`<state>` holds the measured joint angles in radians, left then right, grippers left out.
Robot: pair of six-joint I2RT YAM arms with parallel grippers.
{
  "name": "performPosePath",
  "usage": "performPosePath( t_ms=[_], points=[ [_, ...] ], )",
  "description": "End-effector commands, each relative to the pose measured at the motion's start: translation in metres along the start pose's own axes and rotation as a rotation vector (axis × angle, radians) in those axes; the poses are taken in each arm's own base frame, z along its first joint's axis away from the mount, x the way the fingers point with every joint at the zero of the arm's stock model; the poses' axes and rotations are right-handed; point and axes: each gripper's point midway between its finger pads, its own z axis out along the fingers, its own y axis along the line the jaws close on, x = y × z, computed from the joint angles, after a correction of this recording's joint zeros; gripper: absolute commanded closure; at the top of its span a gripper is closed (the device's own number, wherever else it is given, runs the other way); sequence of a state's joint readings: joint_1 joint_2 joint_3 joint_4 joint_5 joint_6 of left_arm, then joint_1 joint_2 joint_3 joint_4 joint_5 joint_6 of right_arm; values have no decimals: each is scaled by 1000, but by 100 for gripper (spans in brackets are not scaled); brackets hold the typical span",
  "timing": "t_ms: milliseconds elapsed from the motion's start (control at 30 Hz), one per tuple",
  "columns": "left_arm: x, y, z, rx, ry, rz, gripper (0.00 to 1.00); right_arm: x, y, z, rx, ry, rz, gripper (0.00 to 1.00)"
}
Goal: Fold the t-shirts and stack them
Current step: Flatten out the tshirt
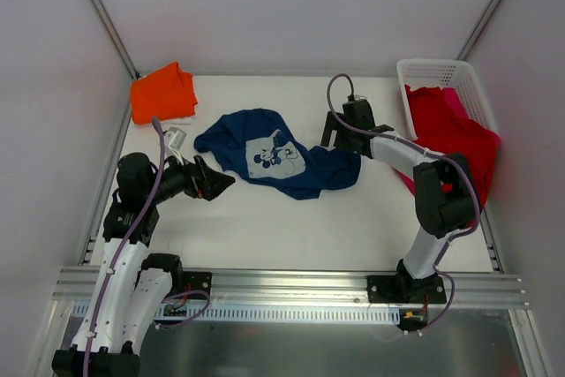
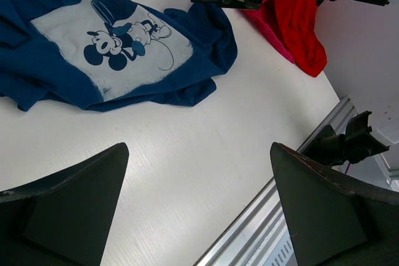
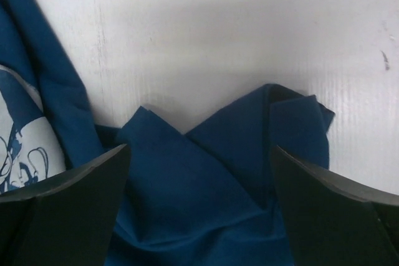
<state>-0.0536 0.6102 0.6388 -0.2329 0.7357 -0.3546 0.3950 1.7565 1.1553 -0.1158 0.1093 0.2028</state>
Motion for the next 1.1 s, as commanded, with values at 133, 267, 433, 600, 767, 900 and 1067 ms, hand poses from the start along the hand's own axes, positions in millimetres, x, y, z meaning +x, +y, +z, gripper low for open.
performPosePath(
  t_ms=[133, 267, 433, 600, 767, 900, 1067],
  points=[
    [-9, -7, -6, -3, -37, 57, 1, -5, 15, 25, -56, -1, 52, 4],
    [-9, -7, -7, -5, -34, 57, 1, -2, 13, 32, -53, 10, 62, 5],
    [-9, -8, -8, -9, -41, 63, 1, -1, 7, 36, -53, 15, 77, 11],
    [-10, -8, -8, -9, -44, 66, 1, -1, 9, 36, -76, 19, 74, 67],
    [-10, -7, -8, -13, -43, 66, 1, -5, 9, 31, -78, 8, 79, 100],
    [-9, -8, -8, -11, -42, 67, 1, -16, 13, 15, -98, -23, 71, 100],
    [-10, -8, -9, -11, -43, 68, 1, -44, 21, -10, -115, -88, 60, 100]
  ],
)
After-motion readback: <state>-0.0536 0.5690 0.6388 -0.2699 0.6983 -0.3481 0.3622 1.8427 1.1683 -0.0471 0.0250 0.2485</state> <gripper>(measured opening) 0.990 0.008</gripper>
